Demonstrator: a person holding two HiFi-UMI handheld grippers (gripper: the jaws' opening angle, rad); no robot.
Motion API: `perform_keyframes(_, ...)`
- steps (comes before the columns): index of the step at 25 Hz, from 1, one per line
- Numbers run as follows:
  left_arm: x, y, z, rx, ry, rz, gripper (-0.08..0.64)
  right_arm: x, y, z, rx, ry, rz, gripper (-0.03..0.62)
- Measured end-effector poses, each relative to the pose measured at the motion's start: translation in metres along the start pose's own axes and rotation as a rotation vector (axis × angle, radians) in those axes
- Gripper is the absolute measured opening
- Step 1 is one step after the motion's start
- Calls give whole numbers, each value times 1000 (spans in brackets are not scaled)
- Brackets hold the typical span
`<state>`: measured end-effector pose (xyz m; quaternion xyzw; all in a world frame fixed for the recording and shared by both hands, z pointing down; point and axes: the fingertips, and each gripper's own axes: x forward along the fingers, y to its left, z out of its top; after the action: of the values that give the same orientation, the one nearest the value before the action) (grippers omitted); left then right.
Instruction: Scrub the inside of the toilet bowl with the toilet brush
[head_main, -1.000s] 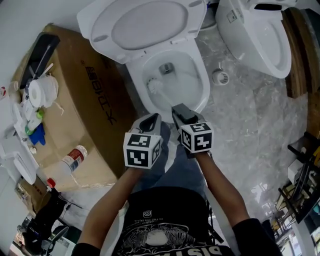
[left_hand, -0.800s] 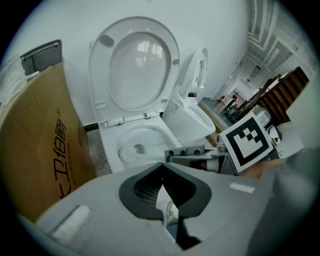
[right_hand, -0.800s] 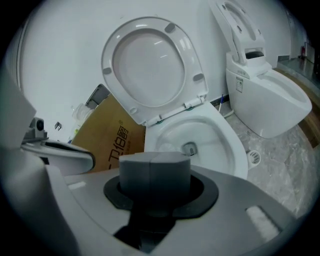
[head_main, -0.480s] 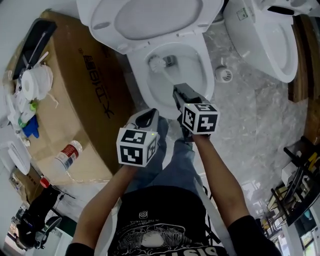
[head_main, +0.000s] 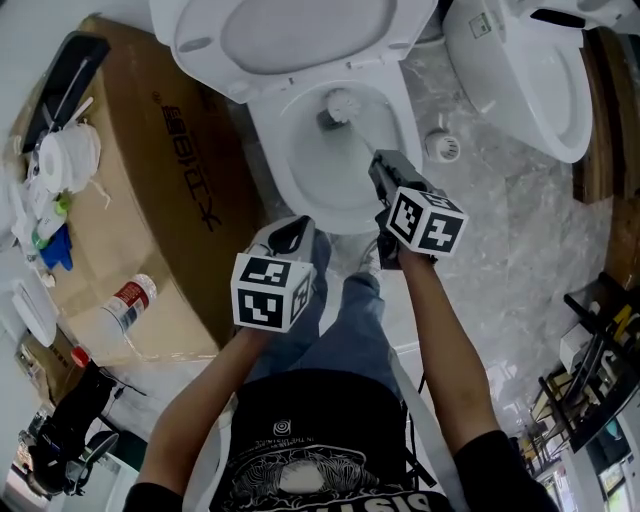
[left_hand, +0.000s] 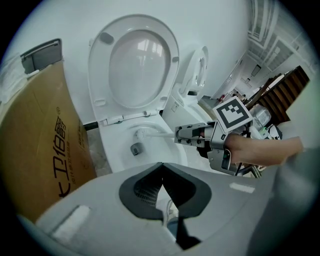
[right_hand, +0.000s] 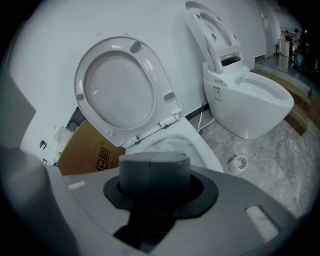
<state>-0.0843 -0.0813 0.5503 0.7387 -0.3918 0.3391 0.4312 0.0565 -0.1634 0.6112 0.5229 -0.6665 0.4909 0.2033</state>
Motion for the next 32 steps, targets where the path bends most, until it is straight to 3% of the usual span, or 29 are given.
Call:
perform_keyframes(14,2,-30,-19,-8,-11,-2,-3,-55,-50,-34,38,-6,-105,150)
perform_keyframes(25,7,-52,-41,-40,-28,1,-3,-100,-59,-94,44,73,-105,150)
perform_keyframes(32,3,-56,-49,-86,-52,23,-3,-106,-39,-133,-13,171,-34,150)
